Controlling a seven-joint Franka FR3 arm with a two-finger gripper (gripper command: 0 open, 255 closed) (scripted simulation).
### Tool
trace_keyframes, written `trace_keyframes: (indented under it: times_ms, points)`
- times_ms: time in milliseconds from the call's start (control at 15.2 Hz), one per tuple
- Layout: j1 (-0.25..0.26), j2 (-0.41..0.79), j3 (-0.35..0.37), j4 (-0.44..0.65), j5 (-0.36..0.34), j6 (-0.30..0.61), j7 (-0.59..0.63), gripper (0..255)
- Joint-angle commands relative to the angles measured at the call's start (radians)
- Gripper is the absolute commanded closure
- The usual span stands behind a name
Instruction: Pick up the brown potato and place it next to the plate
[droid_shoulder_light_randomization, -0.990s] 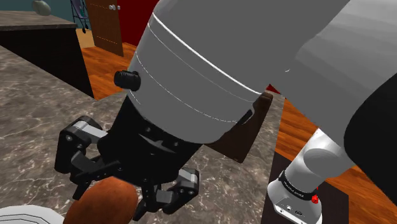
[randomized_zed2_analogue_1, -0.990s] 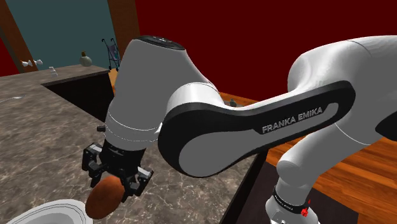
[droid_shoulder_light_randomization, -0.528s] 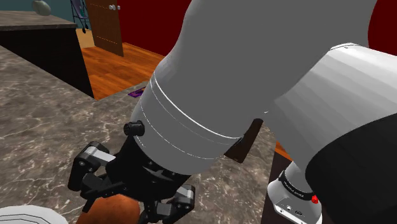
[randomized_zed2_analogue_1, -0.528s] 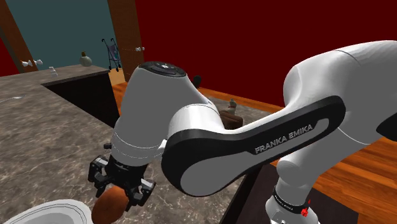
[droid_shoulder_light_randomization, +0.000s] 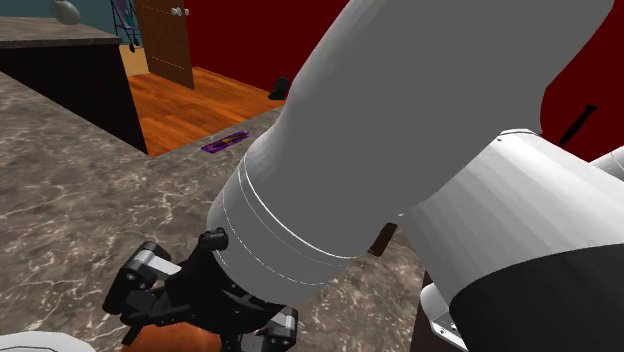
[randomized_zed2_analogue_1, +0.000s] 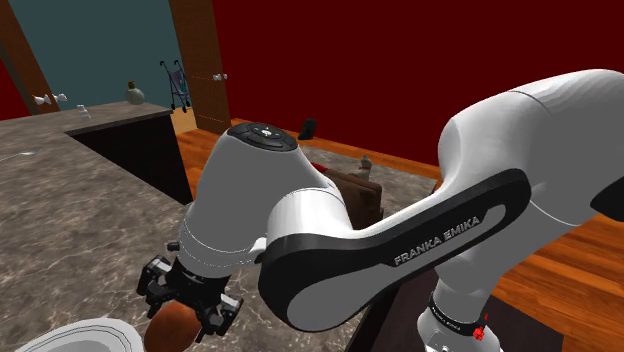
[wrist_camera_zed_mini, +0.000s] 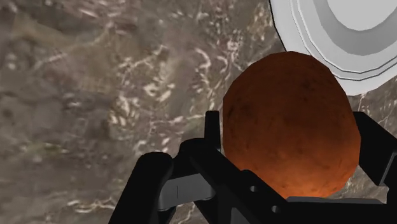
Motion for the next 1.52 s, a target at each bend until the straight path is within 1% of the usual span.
trace_keyframes:
  times_ms: [0,264,330,396,660,792,924,1452]
  points:
    - [-0.002,0.007,0.007,-0.01,-0.004,-0.027,0.002,255]
    - [0.001,0.011,0.004,-0.01,-0.01,-0.026,0.006,255]
    - [0.005,0.009,-0.001,-0.013,-0.007,-0.025,0.003,0]
    - [0.004,0.011,0.004,-0.021,-0.007,-0.016,0.004,0]
    - [0.002,0.011,0.004,-0.01,-0.01,-0.026,0.006,0]
    - [0.073,-0.041,-0.087,0.002,0.027,-0.094,-0.019,0]
    - [0.119,-0.082,-0.153,0.018,0.05,-0.155,-0.035,0]
    - [0.119,-0.083,-0.153,0.018,0.051,-0.155,-0.036,0]
